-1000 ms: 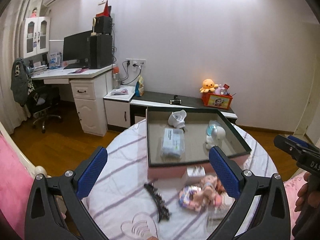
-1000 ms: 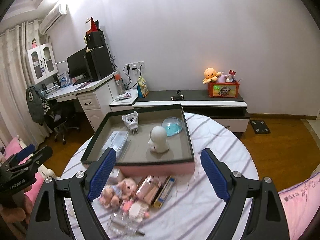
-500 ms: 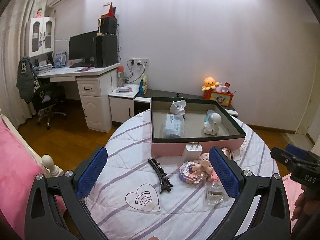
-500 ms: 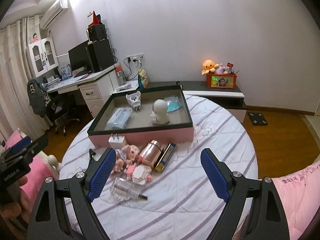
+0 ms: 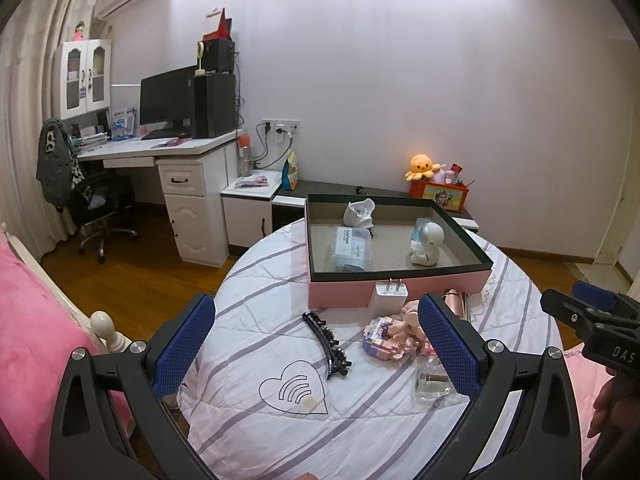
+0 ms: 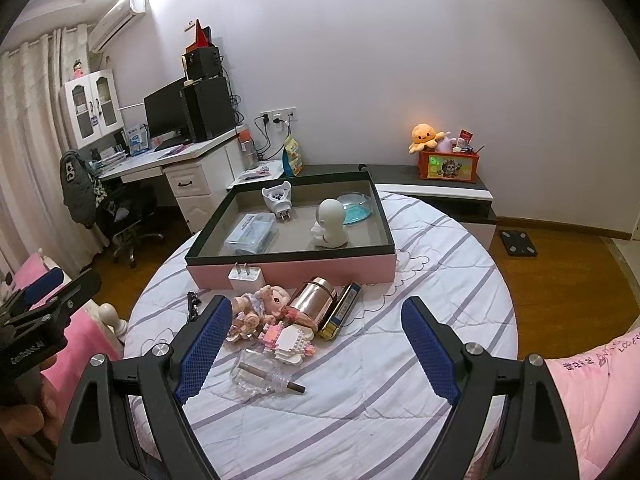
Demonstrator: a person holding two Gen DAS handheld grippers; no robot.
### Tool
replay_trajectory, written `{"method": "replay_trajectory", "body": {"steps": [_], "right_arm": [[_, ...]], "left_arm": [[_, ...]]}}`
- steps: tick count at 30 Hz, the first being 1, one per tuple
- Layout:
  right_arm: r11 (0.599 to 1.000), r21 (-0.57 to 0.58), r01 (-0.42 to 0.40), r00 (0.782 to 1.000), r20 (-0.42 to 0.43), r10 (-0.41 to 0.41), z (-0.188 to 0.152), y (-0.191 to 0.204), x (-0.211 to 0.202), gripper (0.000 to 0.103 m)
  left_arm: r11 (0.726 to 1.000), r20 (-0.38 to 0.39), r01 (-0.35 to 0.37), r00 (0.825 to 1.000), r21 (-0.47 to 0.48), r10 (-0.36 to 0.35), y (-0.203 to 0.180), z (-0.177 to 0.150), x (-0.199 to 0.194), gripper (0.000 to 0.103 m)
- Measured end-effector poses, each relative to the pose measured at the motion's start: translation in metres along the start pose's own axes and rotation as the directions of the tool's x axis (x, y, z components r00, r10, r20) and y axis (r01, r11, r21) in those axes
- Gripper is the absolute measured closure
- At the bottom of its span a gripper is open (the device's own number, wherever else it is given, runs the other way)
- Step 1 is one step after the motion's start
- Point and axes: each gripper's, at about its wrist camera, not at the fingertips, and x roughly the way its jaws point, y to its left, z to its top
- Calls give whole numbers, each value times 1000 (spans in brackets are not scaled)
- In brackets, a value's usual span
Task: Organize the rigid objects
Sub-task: 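Withdraw both tools from the box toward the remaining items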
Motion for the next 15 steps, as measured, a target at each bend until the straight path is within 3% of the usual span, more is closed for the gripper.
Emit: {"method": "replay_trajectory", "body": {"steps": [9,15], "right_arm": [[1000,-6,-5,999,-43,5,-11,4,12,15],[999,-12,-32,993,-117,30,-32,12,37,15]], "left_arm": [[999,-42,-23,999,22,24,-1,-14,13,0],[998,-104,-55,993,41,59,0,-31,37,0]]}}
